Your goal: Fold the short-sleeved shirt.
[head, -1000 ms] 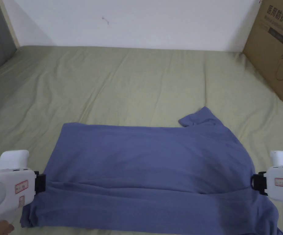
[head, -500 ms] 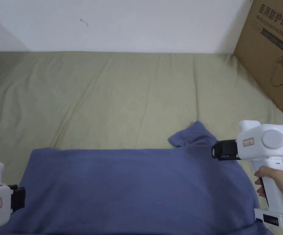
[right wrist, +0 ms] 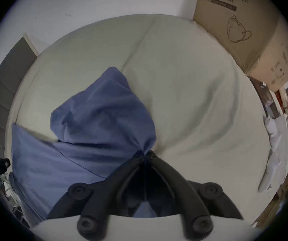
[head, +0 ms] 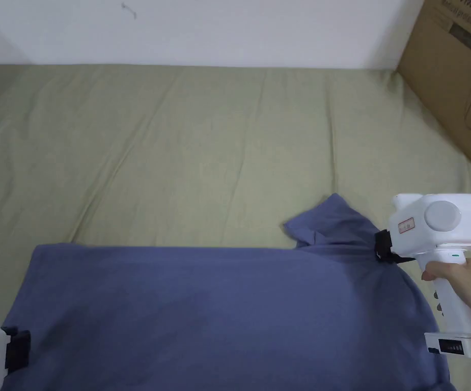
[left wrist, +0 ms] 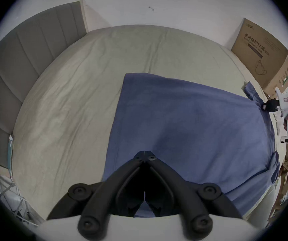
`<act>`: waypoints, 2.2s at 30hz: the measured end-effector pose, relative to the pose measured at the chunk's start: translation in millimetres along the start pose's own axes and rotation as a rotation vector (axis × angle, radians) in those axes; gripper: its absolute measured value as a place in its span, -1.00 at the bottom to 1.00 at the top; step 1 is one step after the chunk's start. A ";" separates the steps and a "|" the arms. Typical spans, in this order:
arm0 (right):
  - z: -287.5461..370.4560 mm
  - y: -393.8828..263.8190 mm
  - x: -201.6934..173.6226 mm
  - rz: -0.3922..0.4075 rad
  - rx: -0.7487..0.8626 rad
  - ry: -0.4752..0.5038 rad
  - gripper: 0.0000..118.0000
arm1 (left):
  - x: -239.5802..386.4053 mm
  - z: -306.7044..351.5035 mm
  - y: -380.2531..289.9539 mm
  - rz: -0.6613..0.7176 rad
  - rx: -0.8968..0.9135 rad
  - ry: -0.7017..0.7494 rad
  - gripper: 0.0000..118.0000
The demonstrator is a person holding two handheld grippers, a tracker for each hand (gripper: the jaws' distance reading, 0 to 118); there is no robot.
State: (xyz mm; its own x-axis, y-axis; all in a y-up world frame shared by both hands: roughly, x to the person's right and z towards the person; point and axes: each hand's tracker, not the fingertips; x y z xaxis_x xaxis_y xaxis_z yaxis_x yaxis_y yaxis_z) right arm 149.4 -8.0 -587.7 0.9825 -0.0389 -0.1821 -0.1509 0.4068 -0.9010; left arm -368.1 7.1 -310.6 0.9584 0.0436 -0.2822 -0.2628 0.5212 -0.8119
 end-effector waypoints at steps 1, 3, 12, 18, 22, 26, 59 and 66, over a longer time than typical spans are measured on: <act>0.4 0.9 -0.1 -0.012 0.004 0.004 -1.00 | -1.3 0.4 -0.1 0.007 0.004 0.003 -1.00; 1.3 -0.6 -2.2 -0.031 0.010 0.004 -1.00 | -5.0 3.1 1.6 0.008 0.005 0.002 -1.00; 4.1 2.4 -8.2 0.003 0.026 0.002 -1.00 | -28.4 -6.7 57.4 0.068 0.083 -0.045 -0.97; 6.1 0.6 -6.1 0.011 0.027 0.001 -1.00 | -36.1 -57.5 122.7 0.090 0.036 -0.030 0.55; 3.2 1.3 -3.3 0.013 0.019 0.005 -1.00 | -35.3 -94.9 143.3 0.112 -0.033 -0.017 0.58; -1.3 0.8 -4.5 0.023 0.011 0.000 -1.00 | -27.9 -129.4 147.3 0.091 -0.113 0.007 0.31; 162.5 -278.7 2.3 -0.016 -0.008 0.028 -1.00 | -69.3 83.9 -87.8 0.030 -0.060 -0.060 -0.99; 158.8 -304.8 -2.7 -0.095 0.007 0.029 -1.00 | -73.4 72.4 -120.7 0.054 -0.096 -0.044 -0.94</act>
State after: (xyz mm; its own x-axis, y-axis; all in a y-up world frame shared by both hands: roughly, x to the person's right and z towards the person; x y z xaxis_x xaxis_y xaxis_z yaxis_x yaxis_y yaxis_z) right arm 210.1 13.1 -250.0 0.9888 -0.1039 -0.1076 -0.0566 0.4060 -0.9121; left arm -398.6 2.7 -155.0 0.9461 0.1080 -0.3053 -0.3212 0.4332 -0.8421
